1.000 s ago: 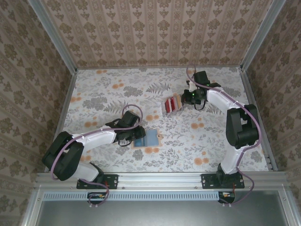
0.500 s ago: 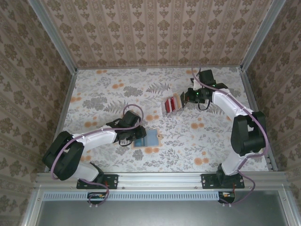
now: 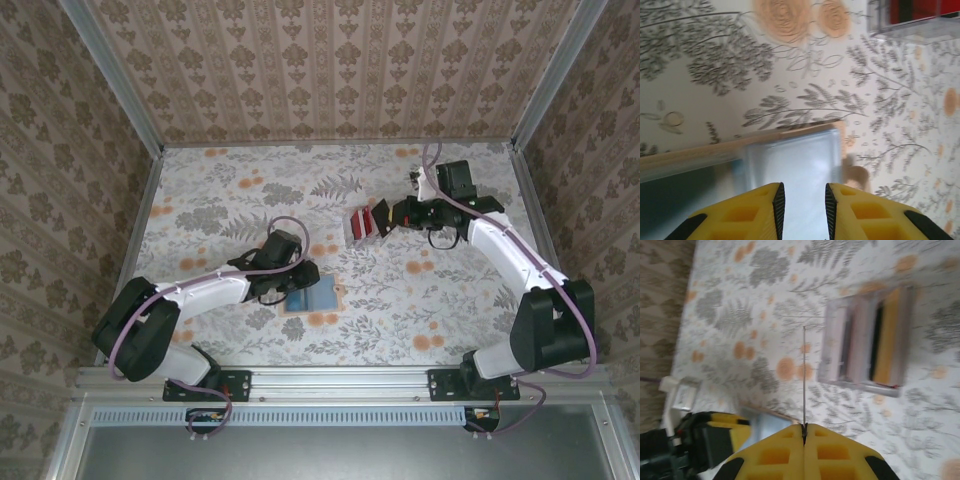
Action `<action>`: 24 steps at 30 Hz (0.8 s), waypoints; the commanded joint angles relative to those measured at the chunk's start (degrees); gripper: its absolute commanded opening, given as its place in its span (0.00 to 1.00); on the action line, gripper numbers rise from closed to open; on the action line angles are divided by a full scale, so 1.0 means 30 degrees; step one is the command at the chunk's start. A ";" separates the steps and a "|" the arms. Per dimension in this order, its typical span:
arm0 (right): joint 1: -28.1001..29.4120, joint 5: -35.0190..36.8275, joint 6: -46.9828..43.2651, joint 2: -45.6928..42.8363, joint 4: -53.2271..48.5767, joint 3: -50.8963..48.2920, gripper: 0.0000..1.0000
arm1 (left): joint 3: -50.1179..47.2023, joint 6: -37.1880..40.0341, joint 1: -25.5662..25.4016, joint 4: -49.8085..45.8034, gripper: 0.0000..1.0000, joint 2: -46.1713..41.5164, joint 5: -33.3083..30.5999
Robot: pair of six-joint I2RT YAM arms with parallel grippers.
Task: Put the credit cards into the card holder
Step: Pick up the credit card from the storage box, then insert the credit card into the card slot.
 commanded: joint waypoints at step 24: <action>0.1482 -0.5863 0.7403 -0.1983 1.1332 -0.5685 0.05 | -0.0428 -0.3063 -0.0070 1.2189 0.35 -0.0940 0.5710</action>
